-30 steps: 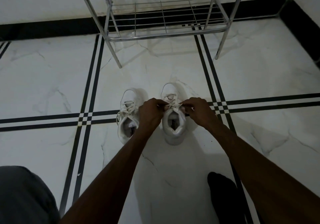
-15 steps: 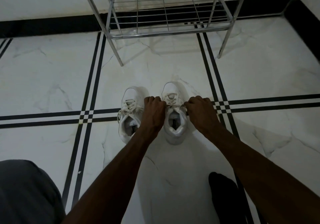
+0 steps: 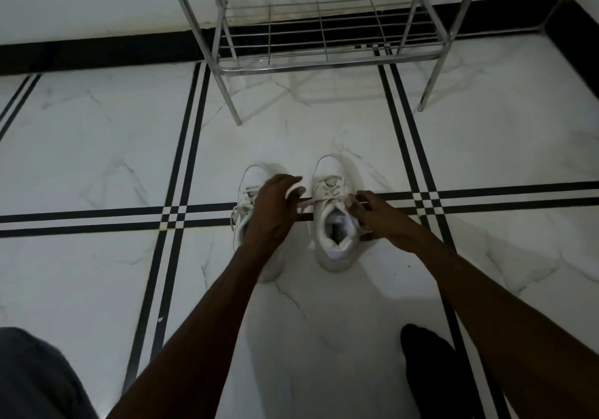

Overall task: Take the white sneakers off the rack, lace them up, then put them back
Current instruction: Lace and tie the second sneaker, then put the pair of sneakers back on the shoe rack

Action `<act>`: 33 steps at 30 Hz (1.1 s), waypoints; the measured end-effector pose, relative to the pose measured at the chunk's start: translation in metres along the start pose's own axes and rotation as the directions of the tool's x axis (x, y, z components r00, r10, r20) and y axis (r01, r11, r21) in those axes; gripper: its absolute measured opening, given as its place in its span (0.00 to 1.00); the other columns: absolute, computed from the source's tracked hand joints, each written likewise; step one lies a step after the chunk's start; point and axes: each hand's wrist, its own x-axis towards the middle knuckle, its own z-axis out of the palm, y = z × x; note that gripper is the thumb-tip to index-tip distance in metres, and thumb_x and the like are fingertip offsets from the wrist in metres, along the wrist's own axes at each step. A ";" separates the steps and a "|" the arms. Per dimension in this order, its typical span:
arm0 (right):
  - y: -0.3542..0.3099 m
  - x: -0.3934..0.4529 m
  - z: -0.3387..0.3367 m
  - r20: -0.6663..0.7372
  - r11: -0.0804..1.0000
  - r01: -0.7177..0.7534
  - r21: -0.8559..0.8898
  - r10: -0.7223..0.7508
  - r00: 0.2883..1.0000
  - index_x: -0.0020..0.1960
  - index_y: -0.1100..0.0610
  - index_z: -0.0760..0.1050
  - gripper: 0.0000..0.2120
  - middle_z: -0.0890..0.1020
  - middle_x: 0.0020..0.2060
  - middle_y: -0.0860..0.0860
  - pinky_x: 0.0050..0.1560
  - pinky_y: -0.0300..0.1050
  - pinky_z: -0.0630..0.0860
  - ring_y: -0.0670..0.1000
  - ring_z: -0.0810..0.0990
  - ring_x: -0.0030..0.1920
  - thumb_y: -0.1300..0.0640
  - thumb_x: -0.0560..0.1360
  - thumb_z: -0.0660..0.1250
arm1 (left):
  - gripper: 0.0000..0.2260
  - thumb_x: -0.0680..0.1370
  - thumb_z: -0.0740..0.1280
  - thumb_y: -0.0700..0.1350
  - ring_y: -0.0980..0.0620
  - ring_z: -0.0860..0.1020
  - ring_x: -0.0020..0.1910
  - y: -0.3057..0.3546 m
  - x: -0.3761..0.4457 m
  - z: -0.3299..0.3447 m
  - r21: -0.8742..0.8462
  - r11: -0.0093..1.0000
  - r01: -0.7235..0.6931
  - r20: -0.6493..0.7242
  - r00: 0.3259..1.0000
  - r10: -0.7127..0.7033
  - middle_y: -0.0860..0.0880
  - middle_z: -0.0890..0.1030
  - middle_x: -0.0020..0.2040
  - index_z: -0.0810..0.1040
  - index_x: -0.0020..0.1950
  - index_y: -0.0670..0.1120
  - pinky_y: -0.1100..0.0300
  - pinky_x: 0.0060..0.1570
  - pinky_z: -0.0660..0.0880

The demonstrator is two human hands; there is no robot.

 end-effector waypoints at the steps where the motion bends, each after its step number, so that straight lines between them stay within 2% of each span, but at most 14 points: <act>1: 0.001 -0.005 0.000 0.059 0.998 -0.001 0.058 -0.003 0.998 0.71 0.47 0.67 0.27 0.78 0.61 0.48 0.48 0.51 0.83 0.50 0.80 0.58 0.39 0.76 0.66 | 0.11 0.80 0.69 0.40 0.43 0.81 0.56 -0.007 -0.003 -0.007 0.048 0.999 -0.001 -0.043 0.999 0.003 0.42 0.83 0.56 0.84 0.60 0.40 0.57 0.57 0.75; 4: 0.006 -0.004 -0.002 0.095 0.996 0.084 0.022 -0.085 0.992 0.68 0.44 0.72 0.29 0.82 0.59 0.47 0.47 0.52 0.85 0.49 0.82 0.57 0.47 0.70 0.77 | 0.11 0.79 0.70 0.42 0.41 0.76 0.59 -0.028 -0.013 -0.031 0.131 0.983 0.132 -0.097 0.988 -0.120 0.42 0.81 0.57 0.83 0.61 0.43 0.53 0.59 0.73; 6: 0.002 0.004 0.005 0.052 0.995 0.084 -0.050 -0.081 0.995 0.71 0.46 0.71 0.34 0.80 0.61 0.50 0.47 0.56 0.85 0.53 0.81 0.59 0.52 0.68 0.80 | 0.16 0.77 0.70 0.50 0.40 0.77 0.59 -0.043 -0.024 -0.046 0.172 0.955 0.241 -0.128 0.967 -0.221 0.41 0.81 0.57 0.83 0.61 0.45 0.44 0.58 0.77; 7: -0.002 0.008 0.010 0.023 0.993 0.082 -0.088 -0.081 0.996 0.72 0.47 0.70 0.35 0.79 0.62 0.51 0.48 0.58 0.85 0.55 0.80 0.59 0.54 0.68 0.79 | 0.20 0.77 0.69 0.57 0.40 0.77 0.61 -0.050 -0.029 -0.053 0.164 0.929 0.332 -0.106 0.942 -0.318 0.42 0.79 0.60 0.81 0.64 0.47 0.42 0.58 0.78; 9: -0.009 0.012 0.021 -0.021 0.969 0.122 -0.213 -0.130 0.991 0.70 0.52 0.71 0.32 0.79 0.60 0.53 0.51 0.60 0.83 0.56 0.80 0.58 0.57 0.69 0.78 | 0.31 0.73 0.65 0.72 0.44 0.77 0.64 -0.061 -0.034 -0.062 0.156 0.851 0.502 0.008 0.861 -0.509 0.44 0.78 0.63 0.79 0.66 0.51 0.42 0.60 0.78; 11: -0.014 0.015 0.033 -0.055 0.930 0.169 -0.326 -0.198 0.979 0.65 0.53 0.75 0.27 0.82 0.56 0.54 0.52 0.58 0.83 0.56 0.82 0.55 0.55 0.68 0.76 | 0.36 0.69 0.62 0.79 0.43 0.82 0.59 -0.067 -0.039 -0.065 0.055 0.815 0.576 0.195 0.795 -0.575 0.47 0.81 0.59 0.77 0.65 0.55 0.45 0.50 0.83; 13: -0.015 0.015 0.043 -0.090 0.913 0.164 -0.374 -0.212 0.973 0.59 0.53 0.77 0.25 0.84 0.51 0.53 0.50 0.53 0.82 0.55 0.83 0.51 0.49 0.64 0.75 | 0.38 0.68 0.68 0.74 0.43 0.82 0.54 -0.059 -0.046 -0.066 -0.101 0.748 0.656 0.346 0.728 -0.592 0.47 0.80 0.58 0.70 0.71 0.55 0.48 0.38 0.85; 16: -0.010 0.017 0.050 -0.147 0.912 0.168 -0.376 -0.237 0.960 0.56 0.53 0.78 0.21 0.85 0.48 0.51 0.49 0.46 0.77 0.53 0.82 0.49 0.50 0.64 0.75 | 0.40 0.68 0.75 0.67 0.45 0.82 0.55 -0.059 -0.048 -0.066 -0.212 0.694 0.688 0.408 0.707 -0.577 0.47 0.79 0.60 0.65 0.75 0.54 0.44 0.42 0.86; 19: -0.008 0.016 0.053 -0.186 0.926 0.186 -0.329 -0.257 0.948 0.57 0.52 0.79 0.19 0.85 0.48 0.51 0.51 0.46 0.78 0.52 0.82 0.50 0.53 0.67 0.76 | 0.37 0.72 0.79 0.52 0.44 0.82 0.58 -0.064 -0.048 -0.064 -0.278 0.652 0.705 0.443 0.696 -0.564 0.45 0.79 0.62 0.65 0.75 0.54 0.45 0.45 0.86; 21: -0.007 0.015 0.054 -0.195 0.925 0.207 -0.319 -0.278 0.941 0.56 0.51 0.79 0.19 0.85 0.48 0.50 0.53 0.47 0.79 0.51 0.82 0.50 0.52 0.67 0.77 | 0.37 0.72 0.78 0.44 0.42 0.81 0.58 -0.066 -0.049 -0.057 -0.300 0.633 0.713 0.421 0.695 -0.583 0.42 0.77 0.64 0.63 0.76 0.50 0.45 0.45 0.86; 24: -0.007 0.016 0.055 -0.204 0.922 0.228 -0.311 -0.300 0.932 0.58 0.52 0.80 0.20 0.85 0.49 0.49 0.55 0.49 0.80 0.50 0.82 0.51 0.52 0.67 0.77 | 0.33 0.73 0.77 0.45 0.41 0.82 0.56 -0.063 -0.050 -0.044 -0.277 0.647 0.711 0.316 0.703 -0.637 0.44 0.76 0.64 0.66 0.74 0.44 0.47 0.42 0.85; 28: -0.014 0.017 0.055 -0.200 0.921 0.232 -0.313 -0.303 0.932 0.62 0.53 0.79 0.22 0.83 0.50 0.49 0.55 0.44 0.76 0.49 0.79 0.51 0.54 0.69 0.76 | 0.20 0.74 0.73 0.47 0.45 0.84 0.44 -0.059 -0.050 -0.034 -0.231 0.740 0.631 0.183 0.775 -0.604 0.43 0.82 0.55 0.77 0.63 0.43 0.51 0.35 0.84; 30: -0.016 0.020 0.053 -0.194 0.919 0.242 -0.311 -0.310 0.930 0.61 0.54 0.79 0.22 0.84 0.51 0.49 0.54 0.44 0.77 0.49 0.81 0.52 0.53 0.69 0.76 | 0.16 0.74 0.71 0.47 0.43 0.84 0.37 -0.058 -0.049 -0.032 -0.210 0.772 0.600 0.138 0.800 -0.584 0.43 0.83 0.51 0.80 0.60 0.43 0.51 0.32 0.84; 33: -0.017 0.024 0.047 -0.185 0.913 0.258 -0.315 -0.326 0.927 0.62 0.53 0.79 0.21 0.85 0.51 0.50 0.49 0.41 0.76 0.50 0.83 0.52 0.53 0.70 0.75 | 0.15 0.75 0.70 0.45 0.41 0.84 0.33 -0.059 -0.045 -0.030 -0.188 0.794 0.578 0.129 0.816 -0.564 0.44 0.84 0.49 0.80 0.59 0.42 0.45 0.31 0.83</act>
